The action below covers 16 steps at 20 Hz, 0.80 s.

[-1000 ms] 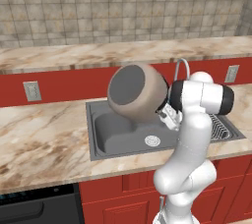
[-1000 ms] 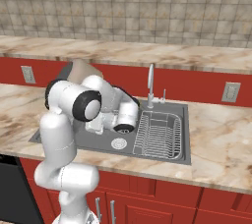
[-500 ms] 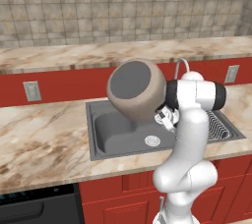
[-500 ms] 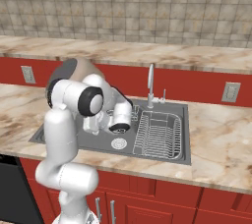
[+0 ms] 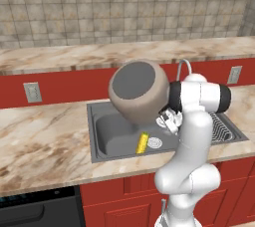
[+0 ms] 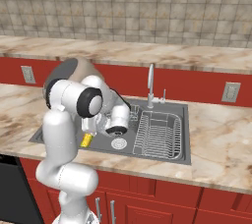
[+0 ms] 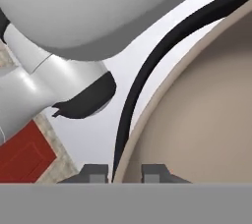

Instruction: Dump the corn from the pot into the sink. Then turn on the water and wash the corn. Then turn off the water and put the corn back in the pot.

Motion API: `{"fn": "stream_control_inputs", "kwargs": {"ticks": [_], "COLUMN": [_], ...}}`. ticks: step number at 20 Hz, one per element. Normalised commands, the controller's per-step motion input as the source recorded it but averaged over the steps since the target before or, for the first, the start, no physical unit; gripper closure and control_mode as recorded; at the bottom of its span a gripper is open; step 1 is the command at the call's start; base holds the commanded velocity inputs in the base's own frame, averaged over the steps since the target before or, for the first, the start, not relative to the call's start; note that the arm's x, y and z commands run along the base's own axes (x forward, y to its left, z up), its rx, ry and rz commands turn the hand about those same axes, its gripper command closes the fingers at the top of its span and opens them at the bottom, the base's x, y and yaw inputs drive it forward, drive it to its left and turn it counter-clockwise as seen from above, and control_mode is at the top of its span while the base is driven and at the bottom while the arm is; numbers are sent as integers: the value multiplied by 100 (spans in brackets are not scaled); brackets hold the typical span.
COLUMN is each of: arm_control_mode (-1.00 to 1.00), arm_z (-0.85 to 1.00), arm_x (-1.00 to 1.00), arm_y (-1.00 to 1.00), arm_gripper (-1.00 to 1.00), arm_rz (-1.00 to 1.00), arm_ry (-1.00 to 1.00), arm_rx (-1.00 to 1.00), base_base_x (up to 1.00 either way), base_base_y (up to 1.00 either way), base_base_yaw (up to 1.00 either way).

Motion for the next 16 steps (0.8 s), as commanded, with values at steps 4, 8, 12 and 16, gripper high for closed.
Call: {"fn": "stream_control_inputs", "kwargs": {"ticks": [4, 8, 12, 16], "arm_control_mode": [-100, -100, -100, -100], "arm_z": [16, 29, 59, 47], "arm_x": [0, 0, -16, -25], "arm_y": [1, 4, 14, 18], "arm_gripper": [100, 100, 100, 100], "arm_rz": [12, 5, 1, 2], "arm_ry": [43, 13, -8, -24], "arm_rx": [43, 15, -21, -45], "base_base_x": [0, 0, 0, 0], "base_base_y": [0, 0, 0, 0], "base_base_yaw": [0, 0, 0, 0]}}
